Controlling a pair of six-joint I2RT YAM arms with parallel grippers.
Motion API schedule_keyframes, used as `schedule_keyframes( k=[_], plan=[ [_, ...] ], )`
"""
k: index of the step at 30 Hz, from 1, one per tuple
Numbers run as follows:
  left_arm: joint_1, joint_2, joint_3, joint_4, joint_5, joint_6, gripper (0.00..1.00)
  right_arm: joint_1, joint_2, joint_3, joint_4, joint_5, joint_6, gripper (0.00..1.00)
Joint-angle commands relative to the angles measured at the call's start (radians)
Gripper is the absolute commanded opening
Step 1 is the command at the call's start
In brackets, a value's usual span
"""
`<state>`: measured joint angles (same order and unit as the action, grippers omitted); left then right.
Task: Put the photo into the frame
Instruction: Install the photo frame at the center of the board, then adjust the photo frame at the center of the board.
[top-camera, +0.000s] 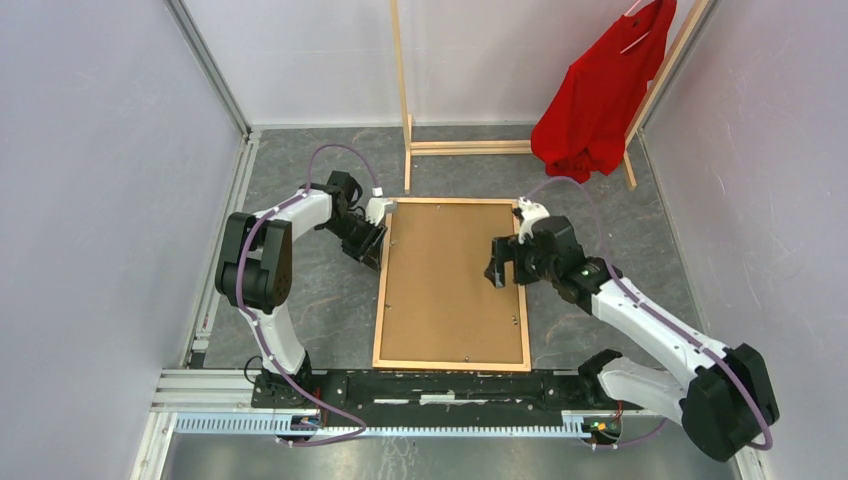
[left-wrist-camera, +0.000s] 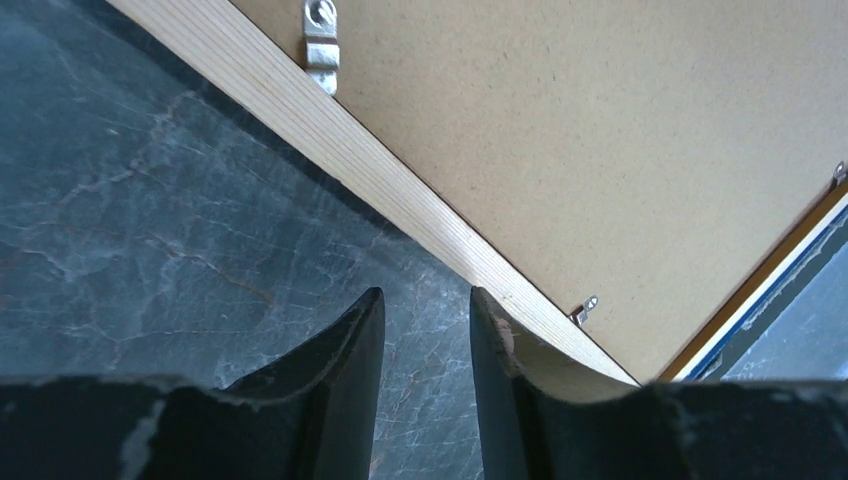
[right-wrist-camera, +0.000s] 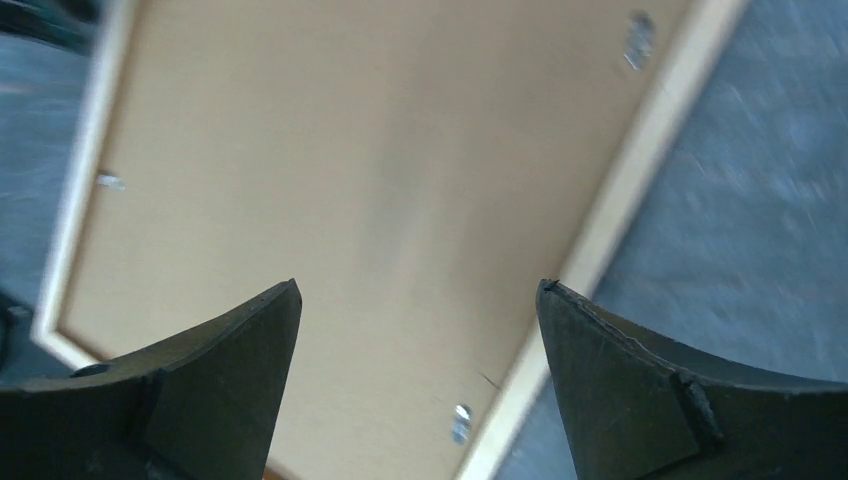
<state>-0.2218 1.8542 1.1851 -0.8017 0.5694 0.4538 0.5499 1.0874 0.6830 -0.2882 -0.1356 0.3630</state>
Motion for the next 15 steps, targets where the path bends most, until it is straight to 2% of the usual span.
schedule_keyframes(
  k=[1,4,8,13,15],
  plan=[
    [0.004,0.030,0.077,0.017,-0.022,-0.066,0.45,-0.028,-0.071,-0.105,-0.119,0.193,0.054,0.95],
    [0.004,0.070,0.116,0.034,-0.040,-0.089,0.43,-0.038,-0.140,-0.185,-0.141,0.139,0.058,0.95],
    [0.002,0.111,0.164,0.059,-0.080,-0.123,0.42,-0.039,-0.186,-0.271,-0.182,-0.010,0.060,0.95],
    [-0.003,0.148,0.195,0.087,-0.087,-0.155,0.41,-0.036,-0.235,-0.363,-0.098,-0.283,0.074,0.98],
    [-0.005,0.168,0.208,0.111,-0.099,-0.169,0.41,-0.029,-0.217,-0.353,-0.084,-0.340,0.058,0.98]
  ],
)
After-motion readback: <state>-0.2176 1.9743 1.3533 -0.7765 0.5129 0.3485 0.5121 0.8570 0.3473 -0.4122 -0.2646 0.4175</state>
